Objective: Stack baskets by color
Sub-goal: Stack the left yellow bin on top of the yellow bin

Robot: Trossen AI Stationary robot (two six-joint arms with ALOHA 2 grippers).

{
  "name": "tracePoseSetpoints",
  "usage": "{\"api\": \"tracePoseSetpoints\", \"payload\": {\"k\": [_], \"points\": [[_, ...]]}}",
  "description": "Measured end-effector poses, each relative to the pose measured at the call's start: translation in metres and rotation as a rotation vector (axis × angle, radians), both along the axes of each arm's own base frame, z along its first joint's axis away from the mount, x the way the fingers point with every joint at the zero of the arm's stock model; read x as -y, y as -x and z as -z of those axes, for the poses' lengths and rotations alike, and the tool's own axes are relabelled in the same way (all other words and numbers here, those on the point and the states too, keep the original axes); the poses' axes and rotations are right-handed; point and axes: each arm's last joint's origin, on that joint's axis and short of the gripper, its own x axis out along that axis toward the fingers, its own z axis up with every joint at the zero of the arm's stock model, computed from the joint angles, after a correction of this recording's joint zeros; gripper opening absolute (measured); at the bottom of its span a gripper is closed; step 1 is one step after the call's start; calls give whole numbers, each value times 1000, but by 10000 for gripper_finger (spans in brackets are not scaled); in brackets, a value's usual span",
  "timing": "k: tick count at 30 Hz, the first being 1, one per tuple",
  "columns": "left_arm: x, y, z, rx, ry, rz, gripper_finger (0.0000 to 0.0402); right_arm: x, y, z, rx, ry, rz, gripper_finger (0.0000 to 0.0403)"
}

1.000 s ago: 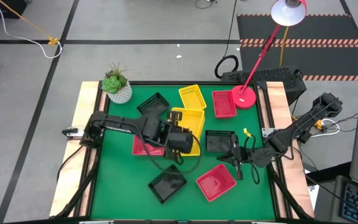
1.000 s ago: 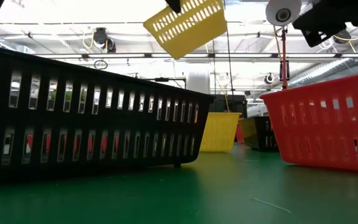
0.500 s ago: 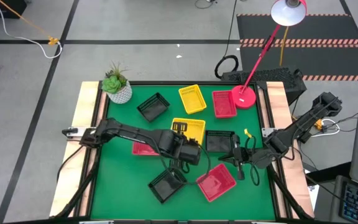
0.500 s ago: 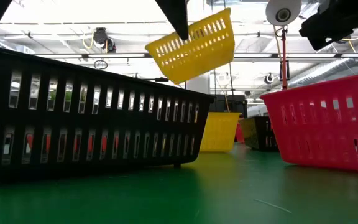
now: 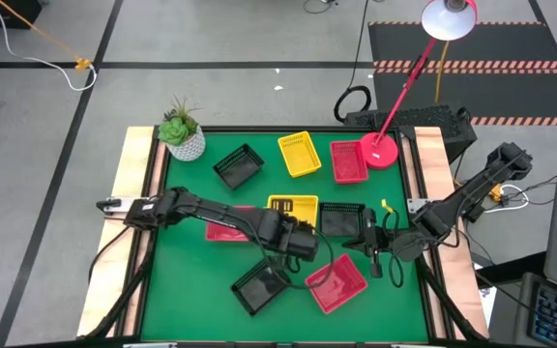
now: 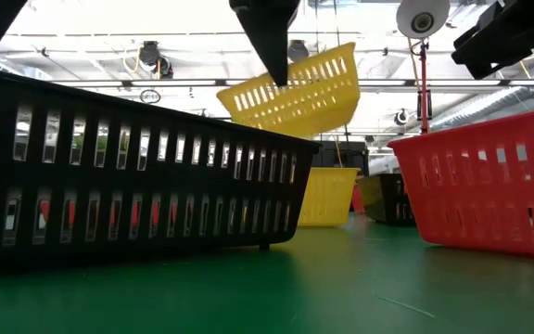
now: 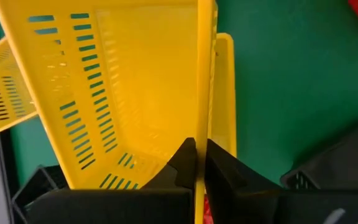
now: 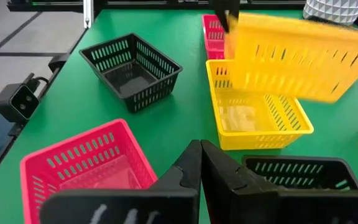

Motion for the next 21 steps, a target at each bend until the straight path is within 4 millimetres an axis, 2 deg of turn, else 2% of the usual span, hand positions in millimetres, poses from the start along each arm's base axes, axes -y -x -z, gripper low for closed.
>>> {"api": "tracePoseSetpoints", "payload": {"k": [5, 21], "points": [[-1, -5, 16, -41, 0, -18, 14, 0, 1, 0, -4, -3, 2, 0], [1, -9, 32, -86, 37, -65, 14, 1, 1, 2, -20, -9, 12, 0]]}}
